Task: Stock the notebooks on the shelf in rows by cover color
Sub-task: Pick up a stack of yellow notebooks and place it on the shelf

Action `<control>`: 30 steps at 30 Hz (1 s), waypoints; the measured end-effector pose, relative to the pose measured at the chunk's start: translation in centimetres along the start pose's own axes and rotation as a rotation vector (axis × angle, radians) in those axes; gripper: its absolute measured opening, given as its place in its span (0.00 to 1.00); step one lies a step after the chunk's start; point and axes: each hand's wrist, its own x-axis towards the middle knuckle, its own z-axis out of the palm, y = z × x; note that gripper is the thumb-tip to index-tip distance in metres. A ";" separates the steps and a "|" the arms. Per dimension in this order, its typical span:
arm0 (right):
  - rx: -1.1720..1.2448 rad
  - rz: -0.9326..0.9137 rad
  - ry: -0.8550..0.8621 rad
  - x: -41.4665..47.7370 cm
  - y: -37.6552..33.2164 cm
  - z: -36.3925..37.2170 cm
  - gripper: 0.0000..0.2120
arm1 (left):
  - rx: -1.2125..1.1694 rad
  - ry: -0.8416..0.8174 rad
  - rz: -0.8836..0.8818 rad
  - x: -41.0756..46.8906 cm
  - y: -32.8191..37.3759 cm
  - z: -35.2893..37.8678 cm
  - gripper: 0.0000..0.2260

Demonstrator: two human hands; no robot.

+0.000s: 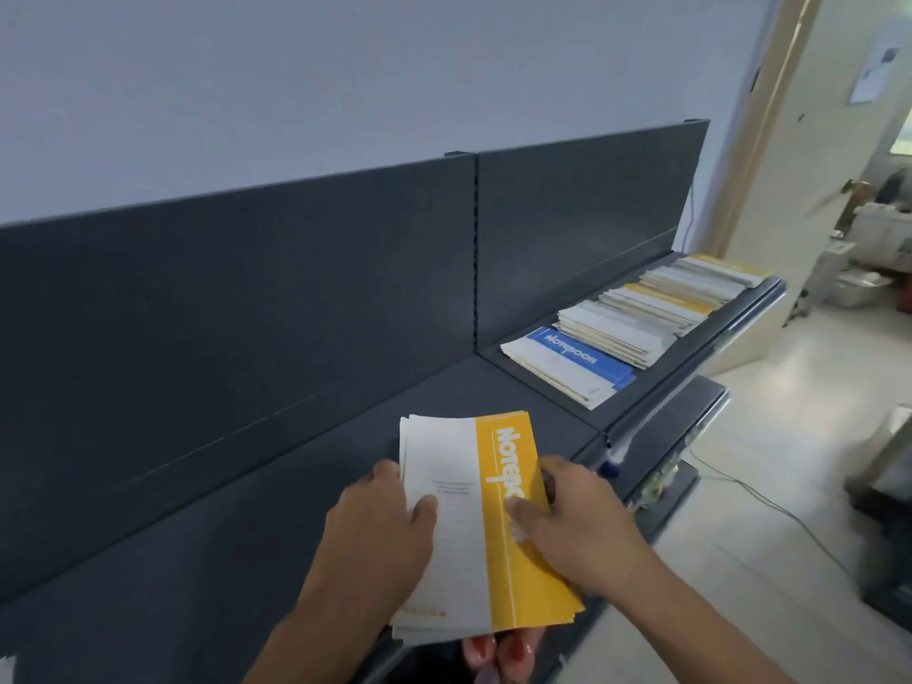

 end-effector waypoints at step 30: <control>-0.069 0.305 0.321 20.7 16.4 -22.4 0.13 | 0.008 -0.140 0.347 24.1 28.5 16.4 0.12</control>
